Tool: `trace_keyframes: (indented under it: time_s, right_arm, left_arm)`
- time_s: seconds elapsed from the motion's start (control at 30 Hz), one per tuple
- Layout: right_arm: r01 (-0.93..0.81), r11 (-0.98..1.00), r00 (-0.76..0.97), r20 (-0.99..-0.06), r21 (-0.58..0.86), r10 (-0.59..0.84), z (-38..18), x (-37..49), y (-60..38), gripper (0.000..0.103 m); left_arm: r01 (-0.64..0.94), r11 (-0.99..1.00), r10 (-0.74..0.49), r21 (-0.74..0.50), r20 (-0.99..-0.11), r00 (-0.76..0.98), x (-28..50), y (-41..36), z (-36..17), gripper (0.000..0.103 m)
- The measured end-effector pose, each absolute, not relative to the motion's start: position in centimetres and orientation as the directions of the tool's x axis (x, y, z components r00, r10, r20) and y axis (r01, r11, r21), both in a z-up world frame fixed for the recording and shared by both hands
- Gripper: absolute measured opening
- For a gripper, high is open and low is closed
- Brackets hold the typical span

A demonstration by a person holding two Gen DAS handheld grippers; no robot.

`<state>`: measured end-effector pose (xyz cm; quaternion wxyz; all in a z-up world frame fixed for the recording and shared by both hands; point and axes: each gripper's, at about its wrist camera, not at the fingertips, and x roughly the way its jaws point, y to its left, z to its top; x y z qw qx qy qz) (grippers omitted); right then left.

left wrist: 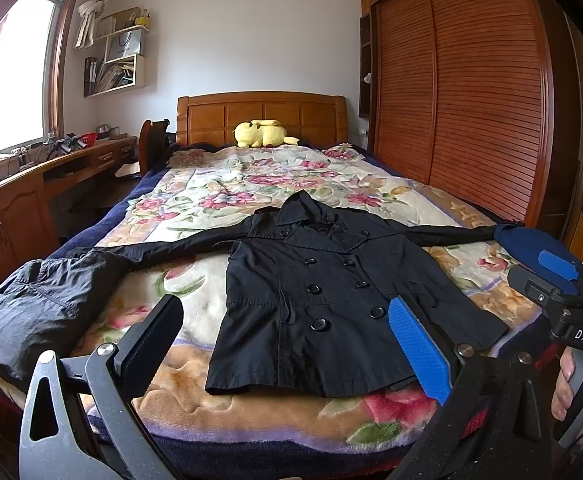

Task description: Fold large clothes

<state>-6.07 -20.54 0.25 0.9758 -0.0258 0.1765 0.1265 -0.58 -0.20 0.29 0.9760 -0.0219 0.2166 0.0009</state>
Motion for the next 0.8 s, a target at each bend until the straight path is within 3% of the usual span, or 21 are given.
trace_keyframes:
  time_s: [0.8]
  right_arm:
    - [-0.259,0.966,0.907,-0.346,-0.011,0.239,0.1,-6.2,-20.6,0.103]
  left_arm:
    - [-0.004,0.999,-0.012,-0.037,-0.416,0.909,-1.1,-0.8,1.4,0.103]
